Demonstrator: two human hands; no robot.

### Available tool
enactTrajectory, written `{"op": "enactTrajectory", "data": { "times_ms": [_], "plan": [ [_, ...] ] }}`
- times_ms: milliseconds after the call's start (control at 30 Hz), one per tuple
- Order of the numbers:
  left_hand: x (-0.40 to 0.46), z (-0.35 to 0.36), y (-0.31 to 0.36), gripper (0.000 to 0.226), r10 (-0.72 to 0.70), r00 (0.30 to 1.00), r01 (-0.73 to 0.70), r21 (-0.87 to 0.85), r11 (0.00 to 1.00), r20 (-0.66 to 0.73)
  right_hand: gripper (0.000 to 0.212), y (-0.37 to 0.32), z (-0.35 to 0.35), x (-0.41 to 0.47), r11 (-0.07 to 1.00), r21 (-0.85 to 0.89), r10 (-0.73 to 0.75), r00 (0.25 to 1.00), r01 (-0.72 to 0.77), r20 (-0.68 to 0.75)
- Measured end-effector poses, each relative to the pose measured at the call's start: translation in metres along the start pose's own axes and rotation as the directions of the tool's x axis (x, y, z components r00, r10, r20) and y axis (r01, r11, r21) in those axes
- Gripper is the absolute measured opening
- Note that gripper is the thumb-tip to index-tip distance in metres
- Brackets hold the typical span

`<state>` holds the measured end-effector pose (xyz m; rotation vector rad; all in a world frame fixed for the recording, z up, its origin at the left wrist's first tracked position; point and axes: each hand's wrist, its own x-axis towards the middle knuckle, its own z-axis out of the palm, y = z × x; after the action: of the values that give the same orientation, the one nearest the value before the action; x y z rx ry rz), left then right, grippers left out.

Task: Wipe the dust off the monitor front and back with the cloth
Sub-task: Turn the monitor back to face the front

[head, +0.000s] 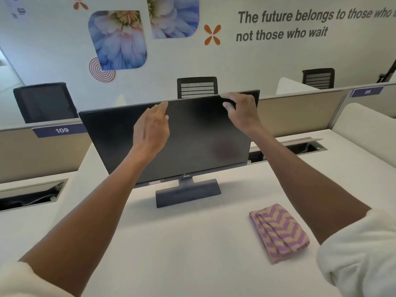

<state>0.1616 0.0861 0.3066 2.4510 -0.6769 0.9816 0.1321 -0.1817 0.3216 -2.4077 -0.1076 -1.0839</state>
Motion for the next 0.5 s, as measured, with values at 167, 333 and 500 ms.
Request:
{"op": "enactTrajectory", "data": {
  "times_ms": [167,333,500],
  "plan": [
    [-0.056,0.034,0.035,0.036,-0.074,0.996,0.066,-0.182,0.981,-0.041,0.02,0.033,-0.012,-0.069,0.995,0.01,0.094,0.995,-0.095,0.03],
    [-0.122,0.083,0.084,0.028,-0.274,0.925,0.359,-0.375,0.855,0.262,0.011,0.084,-0.009,-0.153,0.913,-0.161,0.405,0.879,-0.375,0.253],
    [-0.182,0.134,0.134,0.02,-0.348,0.724,0.618,-0.335,0.711,0.596,0.023,0.121,-0.01,-0.247,0.767,-0.509,0.639,0.542,-0.391,0.546]
  ]
}}
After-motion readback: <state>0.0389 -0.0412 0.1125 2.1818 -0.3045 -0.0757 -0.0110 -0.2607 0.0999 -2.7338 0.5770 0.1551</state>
